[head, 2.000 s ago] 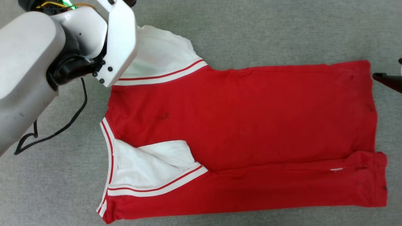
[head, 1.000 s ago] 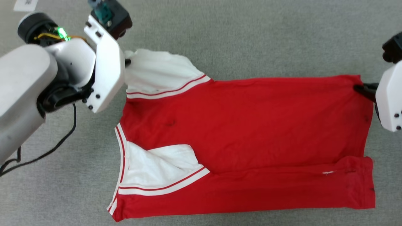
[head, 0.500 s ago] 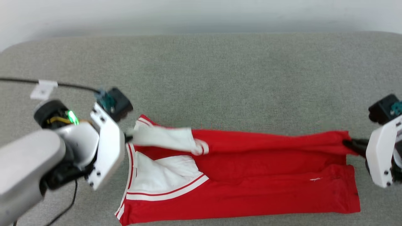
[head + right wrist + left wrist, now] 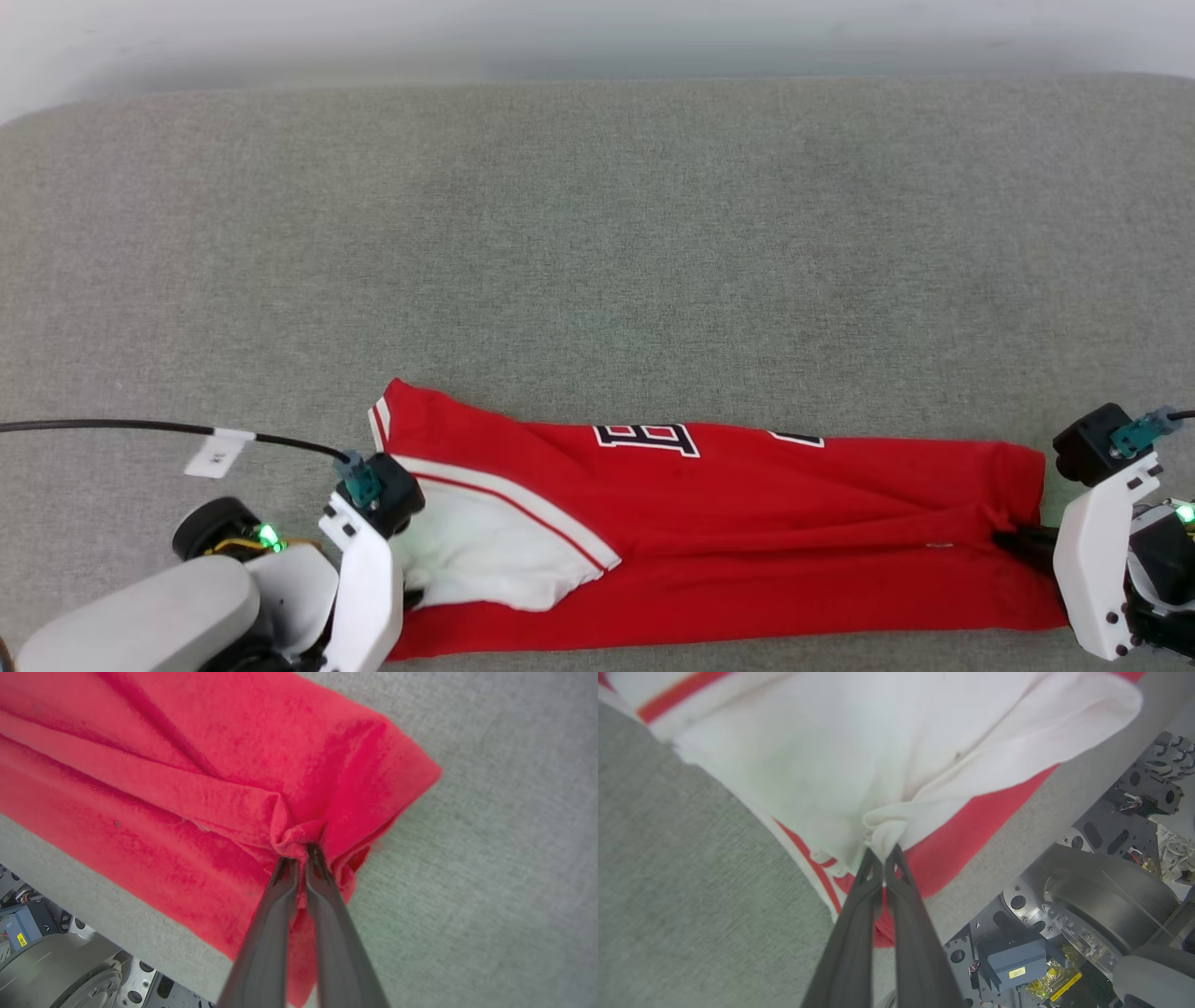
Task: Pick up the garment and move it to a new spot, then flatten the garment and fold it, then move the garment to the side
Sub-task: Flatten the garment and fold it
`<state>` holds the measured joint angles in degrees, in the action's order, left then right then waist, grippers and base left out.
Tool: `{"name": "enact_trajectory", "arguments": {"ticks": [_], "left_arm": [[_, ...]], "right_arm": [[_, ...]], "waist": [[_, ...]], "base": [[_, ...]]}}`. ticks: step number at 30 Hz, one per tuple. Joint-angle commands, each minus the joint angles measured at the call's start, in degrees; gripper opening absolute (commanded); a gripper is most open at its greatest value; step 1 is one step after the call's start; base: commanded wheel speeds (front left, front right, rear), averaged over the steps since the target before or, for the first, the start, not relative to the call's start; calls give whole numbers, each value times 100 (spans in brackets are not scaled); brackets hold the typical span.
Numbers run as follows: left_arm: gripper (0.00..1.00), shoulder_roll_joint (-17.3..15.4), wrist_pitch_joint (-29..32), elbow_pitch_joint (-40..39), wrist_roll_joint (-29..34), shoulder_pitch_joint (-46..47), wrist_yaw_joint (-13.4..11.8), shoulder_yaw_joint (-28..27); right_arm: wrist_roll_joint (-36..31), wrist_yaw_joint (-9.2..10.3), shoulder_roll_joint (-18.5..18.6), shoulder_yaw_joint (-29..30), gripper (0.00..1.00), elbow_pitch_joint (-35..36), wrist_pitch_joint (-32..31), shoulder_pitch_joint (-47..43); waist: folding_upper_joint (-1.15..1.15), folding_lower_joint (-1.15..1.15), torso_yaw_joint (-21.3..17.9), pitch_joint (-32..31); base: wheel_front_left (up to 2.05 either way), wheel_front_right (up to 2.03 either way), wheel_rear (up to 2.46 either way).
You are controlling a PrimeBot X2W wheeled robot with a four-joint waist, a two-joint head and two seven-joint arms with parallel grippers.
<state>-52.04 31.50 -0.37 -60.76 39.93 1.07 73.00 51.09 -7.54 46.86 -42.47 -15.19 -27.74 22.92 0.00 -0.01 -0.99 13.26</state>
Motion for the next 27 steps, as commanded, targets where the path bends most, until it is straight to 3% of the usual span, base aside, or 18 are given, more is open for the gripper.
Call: {"name": "enact_trajectory", "arguments": {"ticks": [1,6,9,12,13,14,22,27], "left_arm": [[100,28,-220,25,31,-22,14,-125],[100,-13,-835,-15,339,129,-152,-355],[100,-27,-1392,-82,552,151,-422,-579],[100,38,-2179,-81,723,-5,-903,-891],[100,38,-2179,-81,723,-5,-903,-891],[100,90,-2437,-64,747,-86,-1057,-986],[100,502,-4280,287,904,-621,-2275,-1701],[100,761,-4644,316,1059,-1024,-2814,-2195]], "right_arm": [[13,11,-52,-26,100,-96,111,5],[107,10,176,135,100,190,599,18],[205,9,306,334,100,446,901,-51],[342,9,344,743,100,581,1201,-120],[342,9,344,743,100,581,1201,-120],[378,9,323,883,100,584,1291,-158],[550,8,33,1959,100,29,1770,-757],[764,8,-277,2285,100,-379,1725,-1165]], "waist": [[0,1,5,-21],[0,1,70,-225],[0,1,92,-337],[0,1,84,-373],[0,1,84,-373],[0,1,81,-375],[0,1,141,-309],[0,1,181,-258]], "base": [[0,0,0],[0,0,0],[0,0,0],[0,0,0],[0,0,0],[0,0,0],[0,0,0],[0,0,0]]}}
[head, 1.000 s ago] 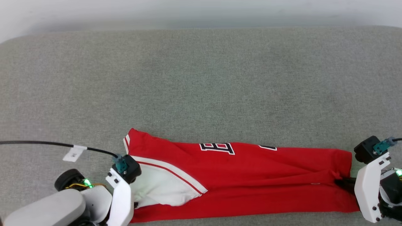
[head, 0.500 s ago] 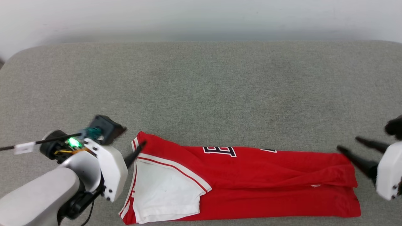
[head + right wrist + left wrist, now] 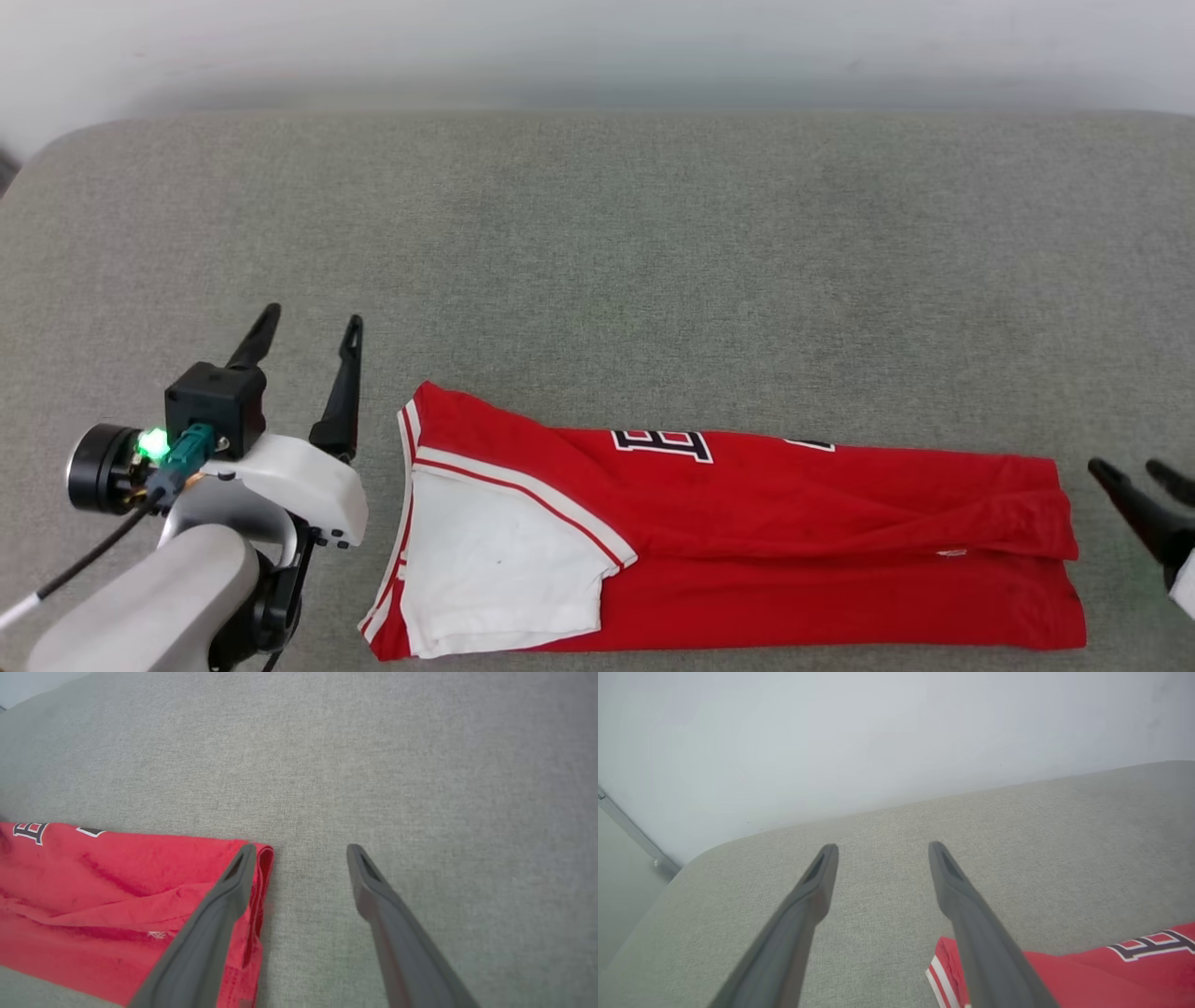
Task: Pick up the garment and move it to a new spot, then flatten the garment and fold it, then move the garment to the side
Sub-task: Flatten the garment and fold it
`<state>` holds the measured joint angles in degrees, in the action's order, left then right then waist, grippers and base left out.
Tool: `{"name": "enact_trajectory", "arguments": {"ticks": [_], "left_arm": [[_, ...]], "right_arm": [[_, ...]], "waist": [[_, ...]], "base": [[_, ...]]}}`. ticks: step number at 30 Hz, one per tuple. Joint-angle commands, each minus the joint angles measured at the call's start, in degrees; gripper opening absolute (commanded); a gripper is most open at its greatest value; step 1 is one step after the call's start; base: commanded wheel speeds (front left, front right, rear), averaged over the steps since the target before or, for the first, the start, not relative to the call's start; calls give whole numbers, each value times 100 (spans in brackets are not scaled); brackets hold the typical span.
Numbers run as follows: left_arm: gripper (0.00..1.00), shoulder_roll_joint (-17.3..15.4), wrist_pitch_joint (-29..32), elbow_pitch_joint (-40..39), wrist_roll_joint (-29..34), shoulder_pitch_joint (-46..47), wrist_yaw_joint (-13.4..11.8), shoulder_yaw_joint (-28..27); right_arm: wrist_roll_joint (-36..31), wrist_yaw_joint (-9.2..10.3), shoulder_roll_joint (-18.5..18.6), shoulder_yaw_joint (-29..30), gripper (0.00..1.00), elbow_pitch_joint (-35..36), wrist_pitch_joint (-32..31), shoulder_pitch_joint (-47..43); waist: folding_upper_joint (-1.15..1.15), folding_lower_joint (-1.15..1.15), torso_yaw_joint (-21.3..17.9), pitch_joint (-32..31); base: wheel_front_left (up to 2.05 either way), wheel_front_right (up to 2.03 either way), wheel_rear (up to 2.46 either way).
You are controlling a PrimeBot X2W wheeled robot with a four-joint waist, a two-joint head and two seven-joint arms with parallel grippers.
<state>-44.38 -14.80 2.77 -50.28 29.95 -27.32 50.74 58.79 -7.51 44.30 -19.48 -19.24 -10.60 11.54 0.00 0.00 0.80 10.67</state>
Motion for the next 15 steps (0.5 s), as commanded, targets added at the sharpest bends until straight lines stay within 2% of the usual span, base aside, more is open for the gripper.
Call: {"name": "enact_trajectory", "arguments": {"ticks": [1,5,7,10,15], "left_arm": [[100,44,-30,-12,91,-111,-74,-93],[100,369,-45,-281,681,-565,-399,-885],[100,562,-40,-377,1037,-856,-457,-1296],[100,909,-37,-404,1516,-1275,-435,-1852],[100,1543,-37,-358,2280,-1871,-202,-2690]], "right_arm": [[75,5,-95,50,100,-38,10,-78],[295,5,-346,134,100,-157,-59,-282],[399,5,-475,153,100,-173,-91,-350],[516,5,-654,96,100,-204,-179,-428],[628,5,-968,-210,100,-299,-494,-615]], "waist": [[0,0,11,11],[0,0,60,58],[0,0,84,84],[0,0,108,118],[0,0,167,136]], "base": [[0,0,0],[0,0,0],[0,0,0],[0,0,0],[0,0,0]]}}
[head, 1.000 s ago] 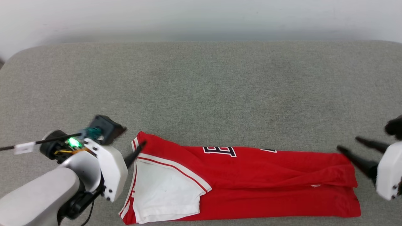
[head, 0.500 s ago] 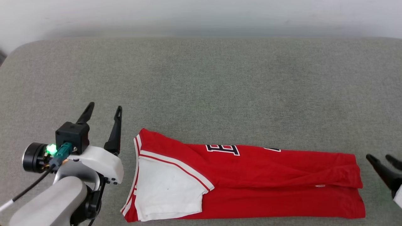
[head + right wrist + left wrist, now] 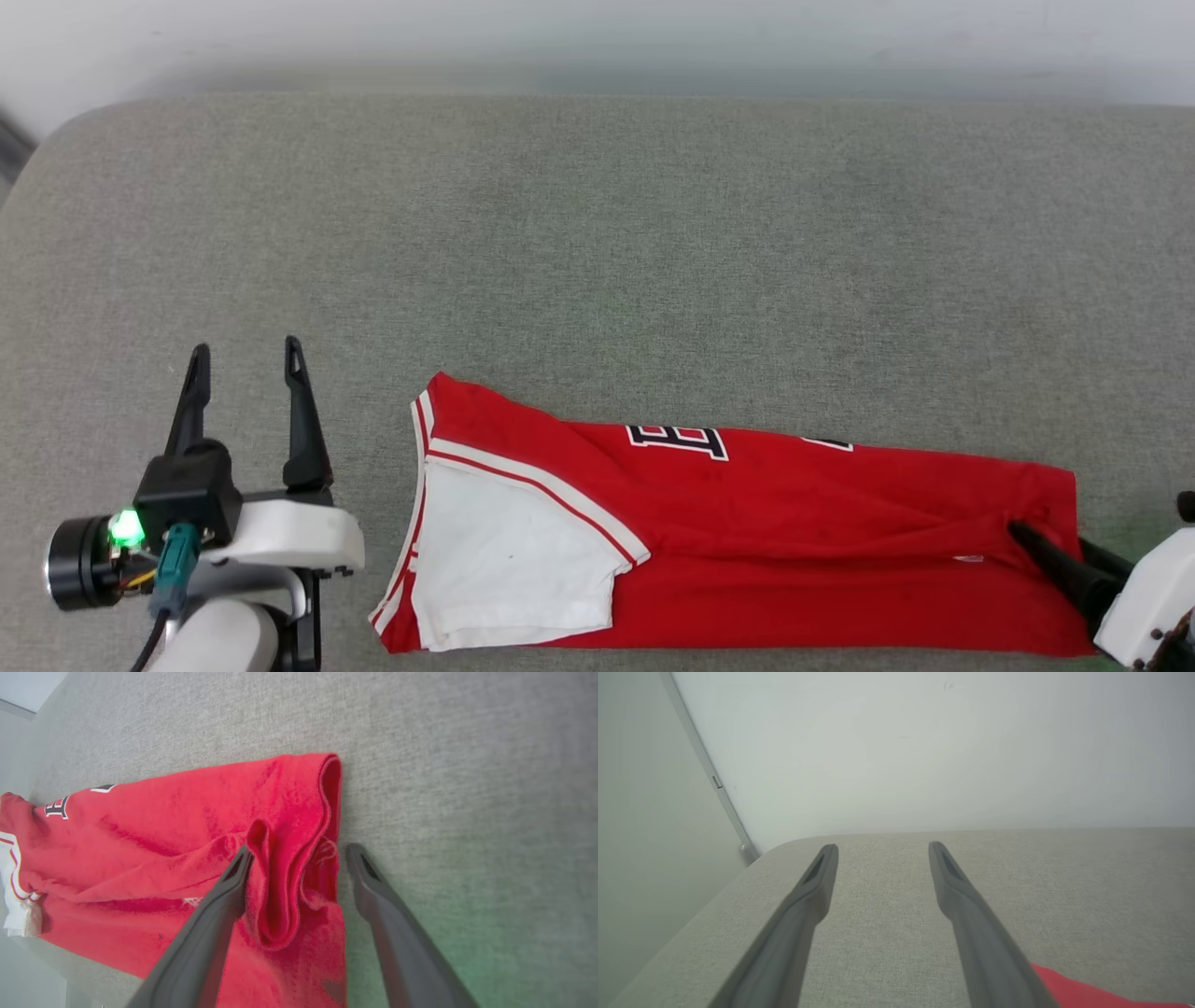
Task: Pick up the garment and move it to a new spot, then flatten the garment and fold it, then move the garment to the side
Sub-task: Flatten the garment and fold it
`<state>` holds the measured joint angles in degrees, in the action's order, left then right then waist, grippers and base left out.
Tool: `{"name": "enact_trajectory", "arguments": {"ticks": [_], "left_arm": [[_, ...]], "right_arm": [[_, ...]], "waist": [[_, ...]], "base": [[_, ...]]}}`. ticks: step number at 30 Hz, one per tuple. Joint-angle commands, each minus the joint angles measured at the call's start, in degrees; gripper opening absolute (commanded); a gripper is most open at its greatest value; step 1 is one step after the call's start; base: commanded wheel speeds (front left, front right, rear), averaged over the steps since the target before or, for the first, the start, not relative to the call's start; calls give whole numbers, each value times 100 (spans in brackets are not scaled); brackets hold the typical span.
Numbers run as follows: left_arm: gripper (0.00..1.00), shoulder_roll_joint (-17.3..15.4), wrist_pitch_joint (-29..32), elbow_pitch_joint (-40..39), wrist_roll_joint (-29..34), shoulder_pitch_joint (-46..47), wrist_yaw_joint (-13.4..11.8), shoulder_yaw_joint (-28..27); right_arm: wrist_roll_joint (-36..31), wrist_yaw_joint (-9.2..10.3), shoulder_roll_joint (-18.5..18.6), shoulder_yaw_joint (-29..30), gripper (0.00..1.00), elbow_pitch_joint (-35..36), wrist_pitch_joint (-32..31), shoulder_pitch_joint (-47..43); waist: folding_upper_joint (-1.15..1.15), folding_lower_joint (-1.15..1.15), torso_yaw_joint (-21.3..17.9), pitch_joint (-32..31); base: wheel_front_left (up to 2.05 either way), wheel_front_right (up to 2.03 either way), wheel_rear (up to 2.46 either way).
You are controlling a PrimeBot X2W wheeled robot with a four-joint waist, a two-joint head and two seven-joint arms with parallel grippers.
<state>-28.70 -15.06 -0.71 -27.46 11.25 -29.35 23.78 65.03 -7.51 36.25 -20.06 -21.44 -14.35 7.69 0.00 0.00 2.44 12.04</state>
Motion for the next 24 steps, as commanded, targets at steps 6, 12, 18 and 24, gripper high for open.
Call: {"name": "enact_trajectory", "arguments": {"ticks": [6,12,18,24], "left_arm": [[100,709,-13,-182,868,-646,339,-827],[100,1295,-13,-341,1606,-1089,719,-1384],[100,1681,-13,-363,2063,-1356,1098,-1724],[100,1903,-13,-398,2353,-1550,1344,-1921]], "right_arm": [[113,5,-470,-537,100,-168,-419,-386],[41,5,-452,-653,0,-240,-459,-286],[-41,9,-50,-445,0,-218,-351,-36],[-89,7,536,-166,0,-161,-484,39]], "waist": [[0,0,52,-11],[0,0,60,-78],[0,0,39,-217],[0,0,24,-398]], "base": [[0,0,0],[0,0,0],[0,0,0],[0,0,0]]}}
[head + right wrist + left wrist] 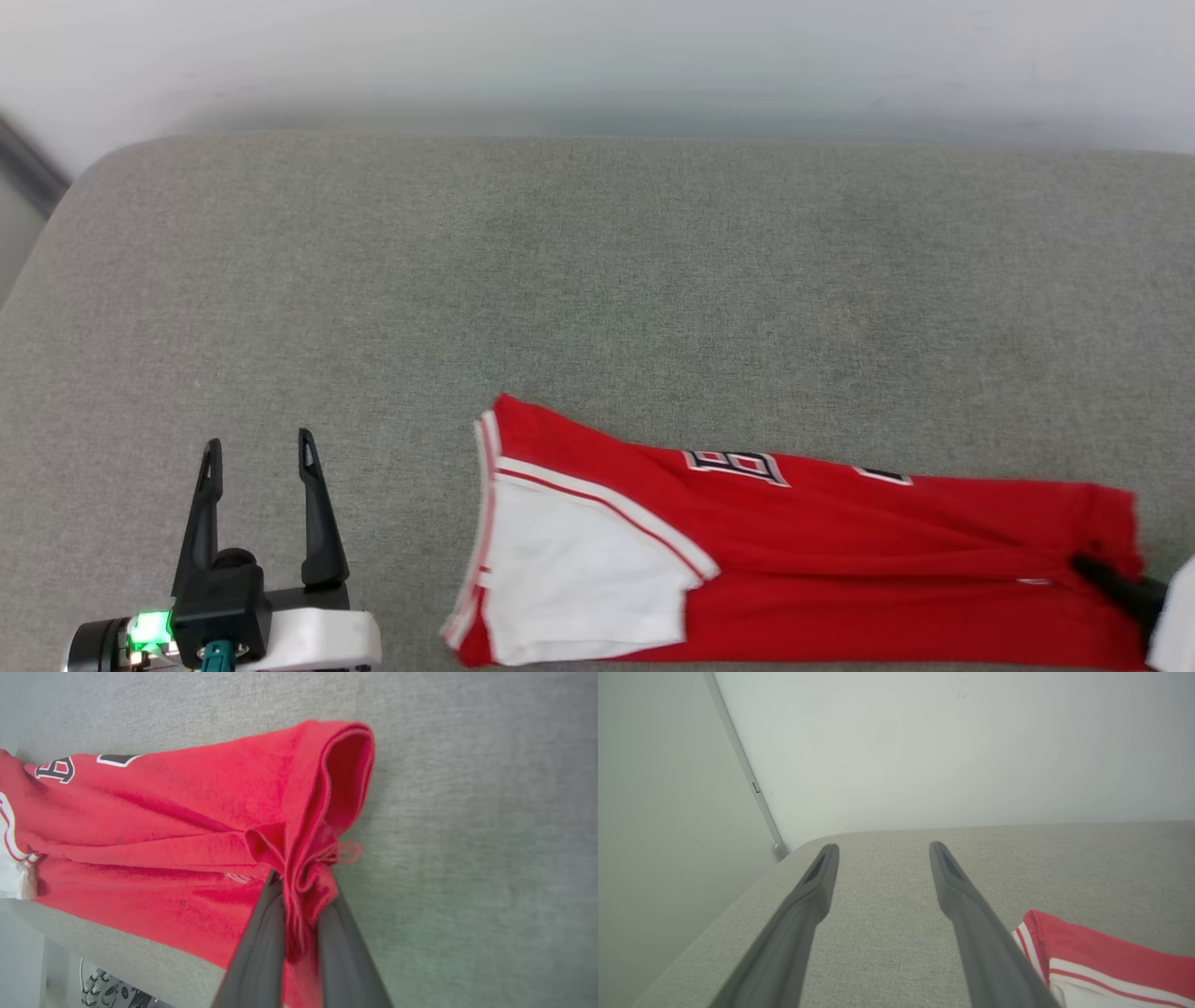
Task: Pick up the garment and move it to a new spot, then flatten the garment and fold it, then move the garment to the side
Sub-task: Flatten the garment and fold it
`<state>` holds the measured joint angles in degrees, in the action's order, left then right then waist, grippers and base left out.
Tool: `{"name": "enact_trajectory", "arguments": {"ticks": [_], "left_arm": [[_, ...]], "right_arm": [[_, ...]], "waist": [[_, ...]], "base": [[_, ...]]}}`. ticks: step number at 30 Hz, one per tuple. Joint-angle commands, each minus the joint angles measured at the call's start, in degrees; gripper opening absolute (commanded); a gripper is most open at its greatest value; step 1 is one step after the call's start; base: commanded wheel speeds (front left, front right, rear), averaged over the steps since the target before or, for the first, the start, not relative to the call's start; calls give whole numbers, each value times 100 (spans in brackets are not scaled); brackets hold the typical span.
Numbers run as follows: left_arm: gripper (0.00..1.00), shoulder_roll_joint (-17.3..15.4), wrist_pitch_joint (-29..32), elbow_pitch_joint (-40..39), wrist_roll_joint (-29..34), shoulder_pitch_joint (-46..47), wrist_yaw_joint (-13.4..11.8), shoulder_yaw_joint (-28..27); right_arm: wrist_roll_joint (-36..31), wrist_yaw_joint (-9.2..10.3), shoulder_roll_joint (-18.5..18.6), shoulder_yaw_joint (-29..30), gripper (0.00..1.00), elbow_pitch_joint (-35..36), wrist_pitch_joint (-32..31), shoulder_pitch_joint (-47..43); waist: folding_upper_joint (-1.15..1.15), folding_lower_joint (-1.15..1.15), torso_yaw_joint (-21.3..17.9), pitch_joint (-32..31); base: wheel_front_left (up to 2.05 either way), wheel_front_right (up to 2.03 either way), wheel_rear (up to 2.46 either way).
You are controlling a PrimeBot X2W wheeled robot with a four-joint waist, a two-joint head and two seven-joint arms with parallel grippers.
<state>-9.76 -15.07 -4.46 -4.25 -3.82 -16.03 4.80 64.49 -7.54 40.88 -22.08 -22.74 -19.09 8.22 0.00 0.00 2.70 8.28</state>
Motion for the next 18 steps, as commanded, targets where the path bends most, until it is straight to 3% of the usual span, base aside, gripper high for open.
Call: {"name": "enact_trajectory", "arguments": {"ticks": [1,5,9,18], "left_arm": [[100,33,-12,-19,65,-67,49,-38],[100,99,-12,-5,163,-151,159,-111],[100,129,-12,42,233,-189,292,-130],[100,238,-12,85,293,-239,466,-158]], "right_arm": [[-65,11,180,83,0,-68,-49,-13],[-188,11,521,279,0,-308,-242,26],[-260,8,597,265,0,-144,-595,47],[-103,8,452,23,0,1918,-1247,-54]], "waist": [[0,0,-2,-38],[0,0,-9,-117],[0,0,-15,-187],[0,0,8,-242]], "base": [[0,0,0],[0,0,0],[0,0,0],[0,0,0]]}}
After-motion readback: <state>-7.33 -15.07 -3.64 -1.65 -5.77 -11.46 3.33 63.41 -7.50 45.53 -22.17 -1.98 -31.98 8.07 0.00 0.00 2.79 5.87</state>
